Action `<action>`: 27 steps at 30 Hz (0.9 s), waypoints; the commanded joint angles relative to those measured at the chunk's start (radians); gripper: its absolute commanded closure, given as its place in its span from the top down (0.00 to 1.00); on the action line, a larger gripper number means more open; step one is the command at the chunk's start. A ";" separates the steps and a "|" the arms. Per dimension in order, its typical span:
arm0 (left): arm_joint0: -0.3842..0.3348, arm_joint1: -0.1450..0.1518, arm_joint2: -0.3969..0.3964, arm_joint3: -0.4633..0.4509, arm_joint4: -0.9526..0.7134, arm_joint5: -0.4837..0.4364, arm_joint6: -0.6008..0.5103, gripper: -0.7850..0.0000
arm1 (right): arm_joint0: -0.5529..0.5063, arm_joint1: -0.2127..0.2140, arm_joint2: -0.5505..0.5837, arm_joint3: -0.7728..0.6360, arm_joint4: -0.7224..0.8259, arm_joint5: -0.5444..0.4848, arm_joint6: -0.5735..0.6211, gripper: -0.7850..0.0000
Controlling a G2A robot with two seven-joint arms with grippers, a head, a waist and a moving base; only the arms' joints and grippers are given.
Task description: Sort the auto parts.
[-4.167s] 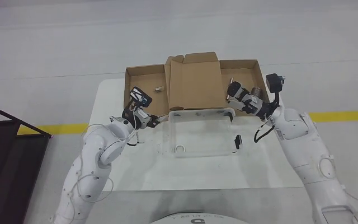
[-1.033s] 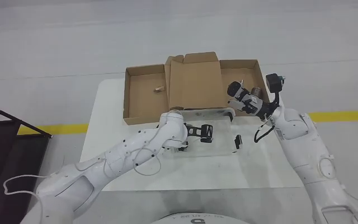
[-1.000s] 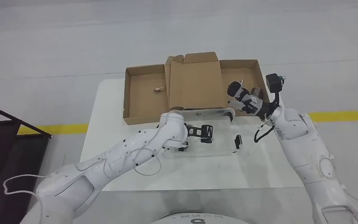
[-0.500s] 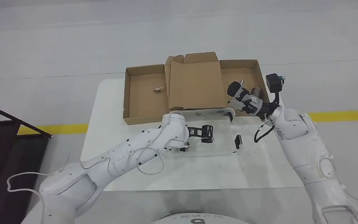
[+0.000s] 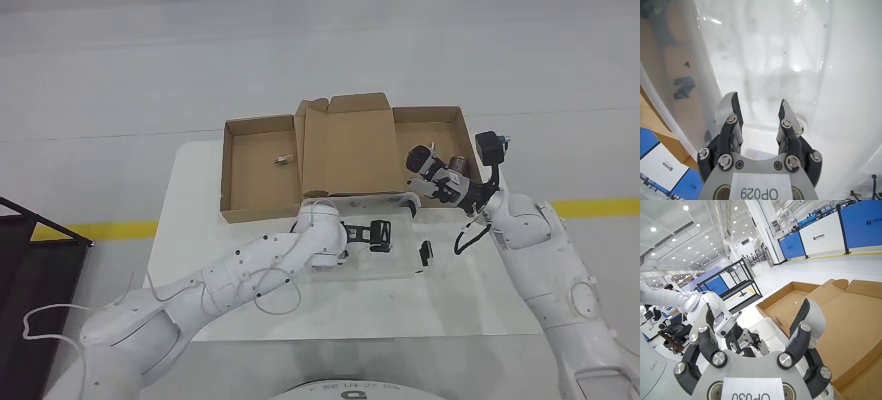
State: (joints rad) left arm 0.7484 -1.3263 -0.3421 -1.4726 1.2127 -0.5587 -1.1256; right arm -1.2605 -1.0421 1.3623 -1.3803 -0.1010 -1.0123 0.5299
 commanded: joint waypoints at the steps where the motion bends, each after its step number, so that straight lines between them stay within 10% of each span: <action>1: 0.007 0.005 0.006 -0.024 0.030 -0.021 -0.031 0.61 | 0.000 0.000 0.000 0.000 0.000 0.000 0.000 1.00; 27: 0.045 0.047 0.013 -0.109 0.098 -0.030 -0.106 0.84 | 0.000 0.000 0.000 0.000 0.000 0.000 0.000 1.00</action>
State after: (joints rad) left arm 0.7950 -1.2788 -0.3299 -1.5833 1.3156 -0.5873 -1.2327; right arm -1.2605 -1.0421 1.3623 -1.3803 -0.1010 -1.0123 0.5299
